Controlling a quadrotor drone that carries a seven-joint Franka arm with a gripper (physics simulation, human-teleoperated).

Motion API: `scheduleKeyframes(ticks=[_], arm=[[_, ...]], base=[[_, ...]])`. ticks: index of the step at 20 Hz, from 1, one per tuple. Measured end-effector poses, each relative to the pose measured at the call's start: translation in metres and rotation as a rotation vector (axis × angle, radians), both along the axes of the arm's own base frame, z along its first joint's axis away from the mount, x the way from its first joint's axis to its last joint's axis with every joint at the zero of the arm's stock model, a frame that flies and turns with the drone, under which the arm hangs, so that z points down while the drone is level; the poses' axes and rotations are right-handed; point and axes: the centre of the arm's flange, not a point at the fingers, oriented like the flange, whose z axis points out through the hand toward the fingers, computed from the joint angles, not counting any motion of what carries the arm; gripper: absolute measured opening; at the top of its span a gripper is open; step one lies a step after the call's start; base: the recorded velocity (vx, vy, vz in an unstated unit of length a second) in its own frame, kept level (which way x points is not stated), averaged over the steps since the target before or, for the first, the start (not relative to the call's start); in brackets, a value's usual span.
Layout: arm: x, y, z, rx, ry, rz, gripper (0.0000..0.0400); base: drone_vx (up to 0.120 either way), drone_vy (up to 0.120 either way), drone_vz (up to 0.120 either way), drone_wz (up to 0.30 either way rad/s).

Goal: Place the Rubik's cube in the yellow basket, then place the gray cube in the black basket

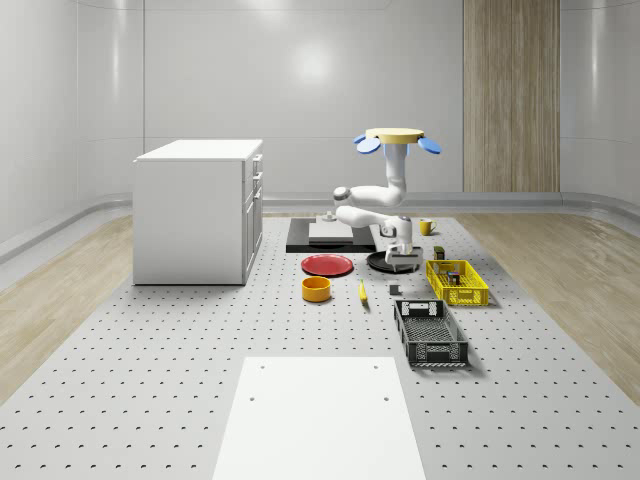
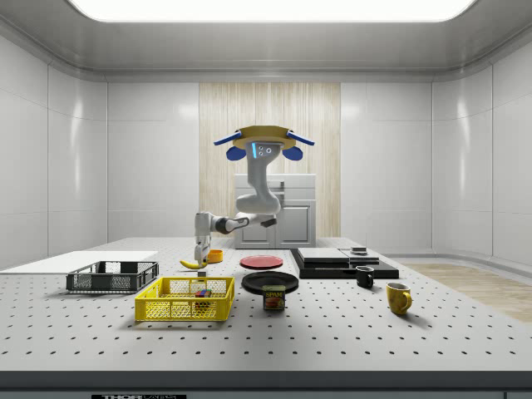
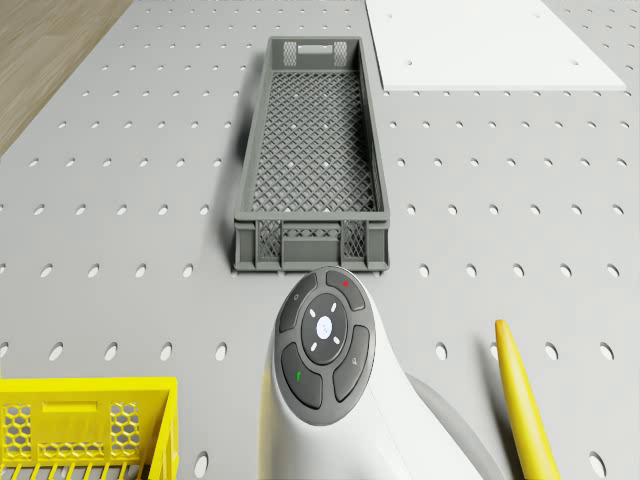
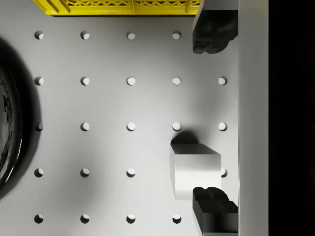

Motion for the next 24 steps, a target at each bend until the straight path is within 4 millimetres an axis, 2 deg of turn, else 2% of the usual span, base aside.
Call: scheduleKeyframes(ticks=[8,12,19,24], arm=[[0.000,0.000,0.000,0.000,0.000,0.000,0.0400],[0.000,0.000,0.000,0.000,0.000,0.000,0.0400],[0.000,0.000,0.000,0.000,0.000,0.000,0.0400],[0.000,0.000,0.010,0.000,0.000,0.000,0.0400]], base=[[0.000,-0.120,0.000,0.000],[0.000,-0.010,0.000,0.000],[0.000,0.000,-0.114,0.000],[0.000,0.000,0.000,0.000]])
